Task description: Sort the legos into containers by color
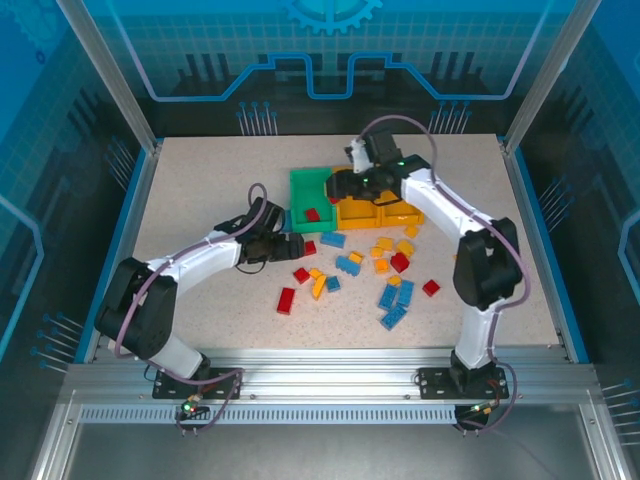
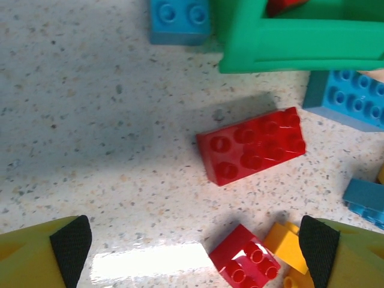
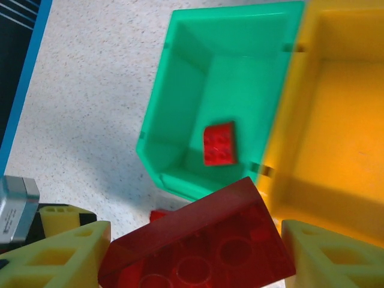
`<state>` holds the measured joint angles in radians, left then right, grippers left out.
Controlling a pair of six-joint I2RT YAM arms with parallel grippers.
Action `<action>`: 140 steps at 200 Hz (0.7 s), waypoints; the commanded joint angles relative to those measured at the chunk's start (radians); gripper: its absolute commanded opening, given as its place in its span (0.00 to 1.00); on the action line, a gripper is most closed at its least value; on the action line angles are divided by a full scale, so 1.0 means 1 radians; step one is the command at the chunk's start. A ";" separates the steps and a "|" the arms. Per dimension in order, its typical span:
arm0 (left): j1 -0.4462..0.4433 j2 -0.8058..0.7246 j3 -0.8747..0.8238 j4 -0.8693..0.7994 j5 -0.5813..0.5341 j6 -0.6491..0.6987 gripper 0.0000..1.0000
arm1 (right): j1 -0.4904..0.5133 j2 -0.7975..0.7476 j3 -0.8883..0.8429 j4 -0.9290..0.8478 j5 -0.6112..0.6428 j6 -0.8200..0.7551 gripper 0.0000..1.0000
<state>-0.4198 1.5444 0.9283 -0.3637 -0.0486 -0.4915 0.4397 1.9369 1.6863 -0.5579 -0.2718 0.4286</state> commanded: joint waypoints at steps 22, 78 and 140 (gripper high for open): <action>0.067 -0.040 -0.055 0.012 0.002 -0.019 0.96 | 0.043 0.163 0.152 -0.035 0.051 0.050 0.55; 0.082 -0.027 -0.062 0.016 0.016 -0.004 0.97 | 0.079 0.301 0.322 -0.103 0.110 0.065 0.65; 0.081 -0.019 -0.077 0.036 0.048 -0.008 0.99 | 0.094 0.257 0.290 -0.100 0.134 0.052 0.91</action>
<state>-0.3420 1.5291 0.8730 -0.3500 -0.0326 -0.4988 0.5213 2.2379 2.0026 -0.6445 -0.1562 0.4915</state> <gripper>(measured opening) 0.984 0.860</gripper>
